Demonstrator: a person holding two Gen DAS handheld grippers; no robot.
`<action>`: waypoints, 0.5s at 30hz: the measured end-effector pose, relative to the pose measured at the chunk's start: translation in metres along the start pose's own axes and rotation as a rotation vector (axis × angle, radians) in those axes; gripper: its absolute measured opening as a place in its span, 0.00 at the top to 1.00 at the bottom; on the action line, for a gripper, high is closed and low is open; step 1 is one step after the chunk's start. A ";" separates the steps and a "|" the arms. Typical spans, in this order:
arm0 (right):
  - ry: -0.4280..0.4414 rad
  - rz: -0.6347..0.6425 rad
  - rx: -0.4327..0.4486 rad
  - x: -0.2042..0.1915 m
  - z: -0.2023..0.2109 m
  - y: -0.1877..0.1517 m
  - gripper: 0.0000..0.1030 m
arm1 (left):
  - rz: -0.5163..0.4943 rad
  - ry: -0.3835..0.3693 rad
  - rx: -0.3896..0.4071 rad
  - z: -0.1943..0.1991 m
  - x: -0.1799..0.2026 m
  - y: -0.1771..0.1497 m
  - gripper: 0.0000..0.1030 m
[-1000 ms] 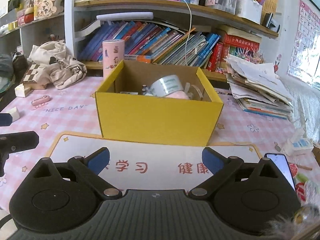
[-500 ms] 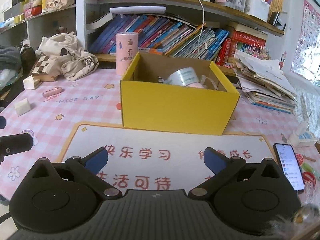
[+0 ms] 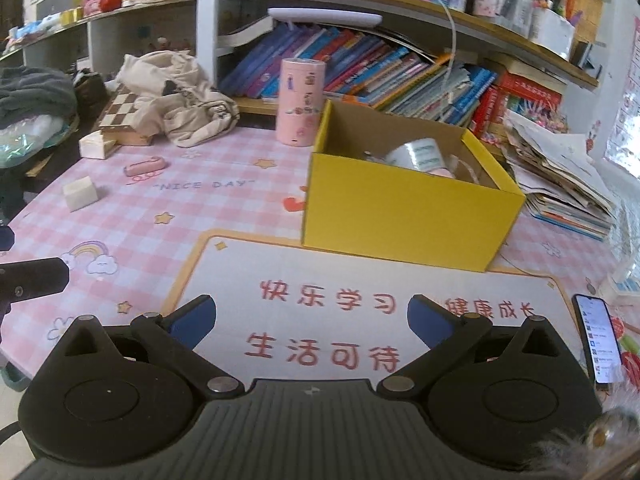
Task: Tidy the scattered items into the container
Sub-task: 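Move both open tools back over the desk toward the eraser and cutter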
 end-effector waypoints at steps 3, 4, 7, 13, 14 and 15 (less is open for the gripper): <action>0.017 0.018 -0.002 -0.012 -0.001 0.000 0.00 | 0.014 0.016 0.002 0.005 -0.008 -0.004 0.12; 0.022 0.025 -0.003 -0.016 -0.001 0.000 0.00 | 0.019 0.022 0.003 0.007 -0.011 -0.006 0.12; 0.044 0.050 -0.008 -0.028 -0.002 -0.001 0.00 | 0.037 0.043 0.001 0.011 -0.021 -0.010 0.12; 0.090 0.099 -0.021 -0.055 -0.005 -0.004 0.00 | 0.071 0.086 -0.005 0.020 -0.039 -0.019 0.12; 0.098 0.107 -0.023 -0.059 -0.005 -0.004 0.00 | 0.077 0.094 -0.006 0.022 -0.042 -0.021 0.12; 0.107 0.117 -0.026 -0.063 -0.006 -0.005 0.00 | 0.085 0.101 -0.007 0.023 -0.045 -0.022 0.12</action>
Point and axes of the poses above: each gripper's, at about its wrist camera, not at the fingertips, and z roughly against the way its jaws point, x to its right, y to its top, the point moved 5 cm from there along -z, roughly the way its jaws point, and after that the axes turned 14 degrees about -z, right-handed, at the moved point
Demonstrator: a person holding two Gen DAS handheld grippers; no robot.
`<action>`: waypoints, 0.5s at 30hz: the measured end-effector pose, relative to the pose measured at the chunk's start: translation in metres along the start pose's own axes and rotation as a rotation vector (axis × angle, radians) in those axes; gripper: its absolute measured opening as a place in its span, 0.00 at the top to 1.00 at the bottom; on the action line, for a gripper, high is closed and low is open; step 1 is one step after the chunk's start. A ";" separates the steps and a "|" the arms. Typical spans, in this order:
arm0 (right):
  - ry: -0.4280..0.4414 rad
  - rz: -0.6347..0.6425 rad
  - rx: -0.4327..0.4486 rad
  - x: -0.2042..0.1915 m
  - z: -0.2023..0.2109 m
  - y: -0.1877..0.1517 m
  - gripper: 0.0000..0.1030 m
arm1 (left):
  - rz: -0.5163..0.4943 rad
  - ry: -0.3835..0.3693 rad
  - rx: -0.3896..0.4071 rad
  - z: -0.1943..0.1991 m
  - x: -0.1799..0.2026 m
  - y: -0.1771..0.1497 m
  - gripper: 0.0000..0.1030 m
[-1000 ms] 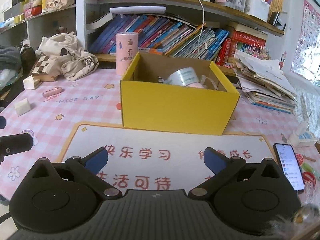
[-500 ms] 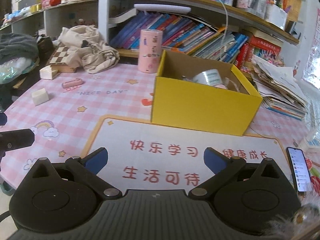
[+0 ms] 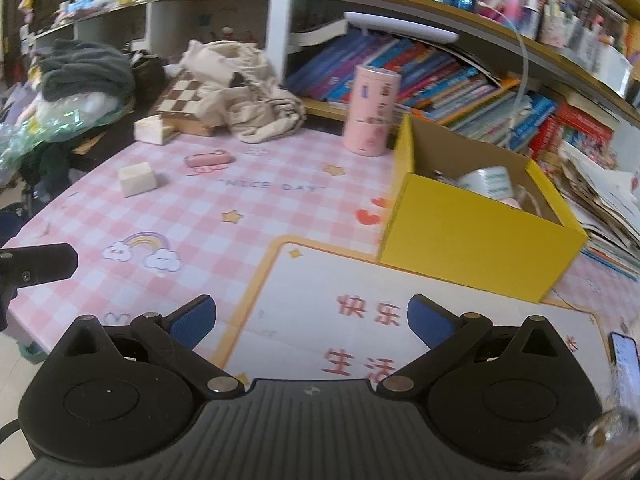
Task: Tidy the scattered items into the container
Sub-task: 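Move both open tools back over the desk toward the eraser and cutter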
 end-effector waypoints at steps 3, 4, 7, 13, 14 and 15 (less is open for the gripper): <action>0.028 0.038 -0.006 -0.013 -0.002 0.000 0.00 | 0.025 0.020 -0.003 0.002 -0.009 -0.003 0.12; 0.036 0.049 -0.007 -0.017 -0.002 0.000 0.00 | 0.032 0.025 -0.004 0.003 -0.012 -0.004 0.12; 0.055 0.076 -0.007 -0.026 -0.004 0.001 0.00 | 0.041 0.033 -0.006 0.002 -0.016 -0.005 0.12; 0.080 0.090 -0.017 -0.034 -0.011 0.004 0.00 | 0.053 0.042 -0.019 -0.002 -0.022 -0.007 0.12; 0.085 0.092 -0.019 -0.035 -0.013 0.005 0.00 | 0.056 0.044 -0.022 -0.003 -0.023 -0.007 0.12; 0.092 0.096 -0.022 -0.036 -0.015 0.005 0.00 | 0.059 0.045 -0.025 -0.005 -0.024 -0.007 0.12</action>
Point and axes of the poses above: each gripper's, at about its wrist camera, not at the fingertips, and z roughly against the way its jaws point, x to its right, y to its top, the point moved 5 cm from there along -z, roughly the way its jaws point, and after that the axes turned 14 degrees about -z, right-handed, at the moved point
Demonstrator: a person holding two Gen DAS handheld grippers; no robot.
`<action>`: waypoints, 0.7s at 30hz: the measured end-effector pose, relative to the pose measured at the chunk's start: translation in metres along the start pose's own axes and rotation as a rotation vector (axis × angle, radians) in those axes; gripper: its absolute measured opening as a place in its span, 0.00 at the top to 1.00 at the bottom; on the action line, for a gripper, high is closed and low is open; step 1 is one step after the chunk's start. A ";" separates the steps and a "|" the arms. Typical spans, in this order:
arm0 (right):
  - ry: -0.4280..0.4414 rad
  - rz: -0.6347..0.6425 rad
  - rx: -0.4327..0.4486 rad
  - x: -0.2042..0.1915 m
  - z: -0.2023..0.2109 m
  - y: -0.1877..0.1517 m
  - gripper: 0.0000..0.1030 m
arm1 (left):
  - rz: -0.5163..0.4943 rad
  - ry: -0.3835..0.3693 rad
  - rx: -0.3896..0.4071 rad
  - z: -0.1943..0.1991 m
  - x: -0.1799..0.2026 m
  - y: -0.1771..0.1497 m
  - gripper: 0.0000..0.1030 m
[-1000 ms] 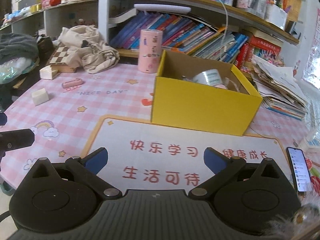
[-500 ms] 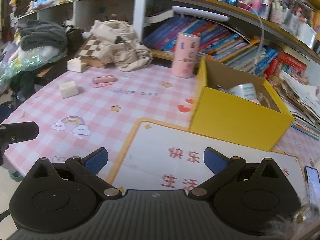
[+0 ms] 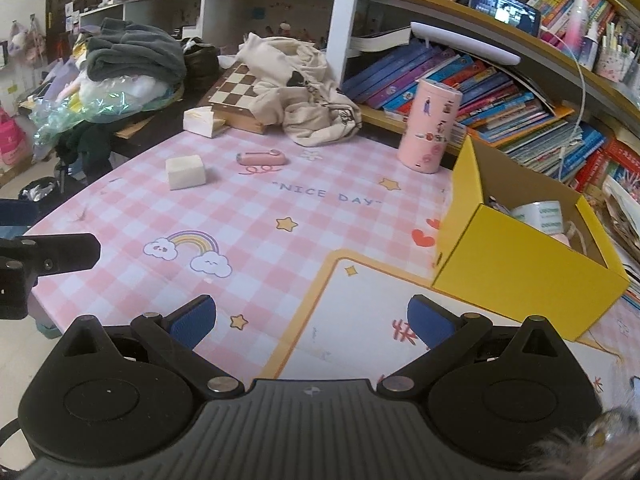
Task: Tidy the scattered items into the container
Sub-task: 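Move both open tools back over the desk toward the eraser and cutter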
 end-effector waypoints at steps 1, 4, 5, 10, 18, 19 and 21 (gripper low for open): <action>0.006 0.005 -0.004 -0.001 -0.002 0.001 0.00 | 0.003 0.002 -0.003 -0.002 -0.001 0.000 0.12; 0.027 0.026 -0.015 -0.005 -0.008 0.003 0.00 | 0.011 0.001 -0.015 -0.009 -0.003 0.002 0.12; 0.033 0.034 -0.018 -0.006 -0.010 0.004 0.00 | 0.014 0.000 -0.019 -0.012 -0.003 0.002 0.12; 0.052 0.050 -0.029 -0.007 -0.027 0.013 0.00 | 0.007 0.007 -0.035 -0.027 -0.004 0.008 0.12; 0.101 0.080 -0.062 -0.012 -0.059 0.031 0.00 | 0.030 0.031 -0.068 -0.053 -0.013 0.016 0.12; 0.107 0.085 -0.067 -0.012 -0.064 0.033 0.00 | 0.033 0.033 -0.071 -0.057 -0.014 0.017 0.12; 0.117 0.092 -0.076 -0.012 -0.071 0.036 0.00 | 0.041 0.037 -0.076 -0.063 -0.016 0.019 0.12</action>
Point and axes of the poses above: each gripper's, at about its wrist camera, not at the fingertips, and z roughly against the way its jaws point, x to its right, y to its top, the point moved 5 cm from there along -z, roughly the way its jaws point, and after that the axes turned 14 degrees about -z, right-handed, at the moved point
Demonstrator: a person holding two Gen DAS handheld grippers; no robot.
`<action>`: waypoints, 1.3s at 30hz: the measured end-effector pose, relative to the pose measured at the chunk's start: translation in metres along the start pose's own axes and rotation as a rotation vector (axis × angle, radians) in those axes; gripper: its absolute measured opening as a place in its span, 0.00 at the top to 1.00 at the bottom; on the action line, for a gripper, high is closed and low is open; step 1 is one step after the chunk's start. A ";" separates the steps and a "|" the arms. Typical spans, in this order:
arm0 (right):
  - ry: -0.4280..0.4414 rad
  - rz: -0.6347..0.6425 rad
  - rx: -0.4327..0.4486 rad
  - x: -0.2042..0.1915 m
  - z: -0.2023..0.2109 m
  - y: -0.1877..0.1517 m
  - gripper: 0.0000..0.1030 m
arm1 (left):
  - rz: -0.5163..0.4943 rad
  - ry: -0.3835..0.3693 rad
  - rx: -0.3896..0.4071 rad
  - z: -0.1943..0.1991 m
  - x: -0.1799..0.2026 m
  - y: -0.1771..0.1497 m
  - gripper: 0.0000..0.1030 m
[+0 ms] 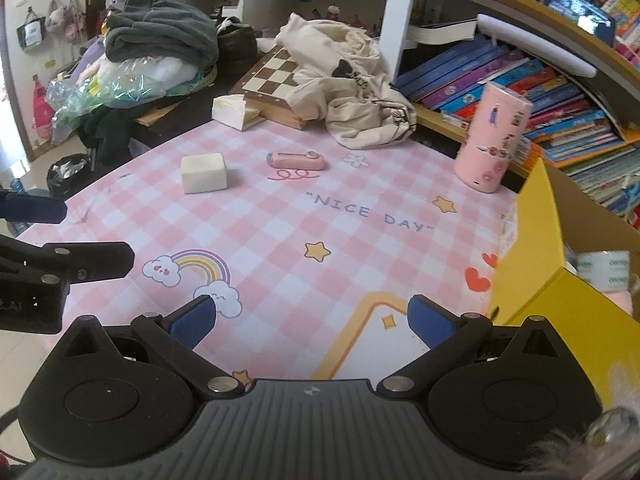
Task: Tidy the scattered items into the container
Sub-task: 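Move both open tools back over the desk toward the eraser and cutter, then grasp the white eraser block with the left tool while the right tool grasps the pink box cutter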
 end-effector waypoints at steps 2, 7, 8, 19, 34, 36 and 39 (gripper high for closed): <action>0.007 0.000 -0.011 0.002 -0.007 0.002 0.00 | 0.008 0.005 0.000 -0.007 -0.002 0.002 0.12; 0.025 -0.023 -0.055 0.012 -0.028 0.007 0.00 | 0.023 0.017 -0.015 -0.025 -0.006 0.007 0.12; 0.029 -0.031 -0.063 0.014 -0.032 0.008 0.00 | 0.021 0.020 -0.019 -0.029 -0.006 0.008 0.12; 0.090 -0.087 -0.046 0.026 -0.098 0.060 0.01 | -0.014 0.083 -0.026 -0.083 -0.024 0.031 0.13; 0.140 -0.058 -0.060 0.017 -0.187 0.113 0.02 | 0.025 0.152 -0.050 -0.153 -0.057 0.055 0.13; 0.140 -0.063 -0.061 0.018 -0.194 0.115 0.02 | 0.032 0.146 -0.055 -0.159 -0.059 0.055 0.14; 0.132 -0.057 -0.054 0.019 -0.202 0.119 0.02 | 0.033 0.140 -0.066 -0.165 -0.060 0.054 0.20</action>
Point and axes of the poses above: each gripper's, at about its wrist camera, not at the fingertips, and z roughly against the way its jaws point, x to its right, y to its top, the point moved 5 cm from there along -z, roughly the way its jaws point, and after that the axes turned 14 degrees about -z, right-handed, at the moved point
